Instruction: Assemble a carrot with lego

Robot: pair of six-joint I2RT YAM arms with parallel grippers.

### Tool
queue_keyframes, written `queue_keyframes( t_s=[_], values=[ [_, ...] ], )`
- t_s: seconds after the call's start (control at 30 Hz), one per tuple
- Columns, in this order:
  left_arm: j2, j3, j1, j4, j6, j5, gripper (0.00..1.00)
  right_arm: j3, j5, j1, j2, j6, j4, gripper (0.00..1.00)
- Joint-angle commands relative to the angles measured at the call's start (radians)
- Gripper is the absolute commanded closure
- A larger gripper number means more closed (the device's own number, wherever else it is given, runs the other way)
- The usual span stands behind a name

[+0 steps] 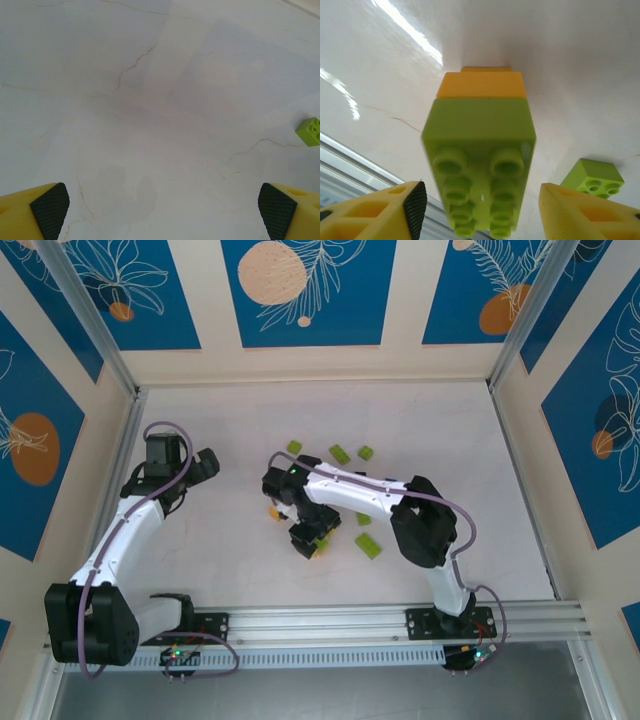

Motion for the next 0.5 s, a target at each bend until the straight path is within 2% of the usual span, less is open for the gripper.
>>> queue_keyframes(
  t_s=[0.0,0.23,0.47],
  values=[
    [-0.006,0.006,0.009,-0.016,0.001,-0.001,0.00,0.072,0.014,-0.011,-0.083,-0.004,-0.028,0.34],
    [0.001,0.012,0.009,-0.016,0.001,0.005,0.00,0.179,0.091,-0.135,-0.096,0.017,-0.048,0.31],
    [-0.011,0.004,0.009,-0.016,0.001,-0.001,0.00,0.113,0.106,-0.377,-0.053,0.161,0.097,0.30]
  ],
)
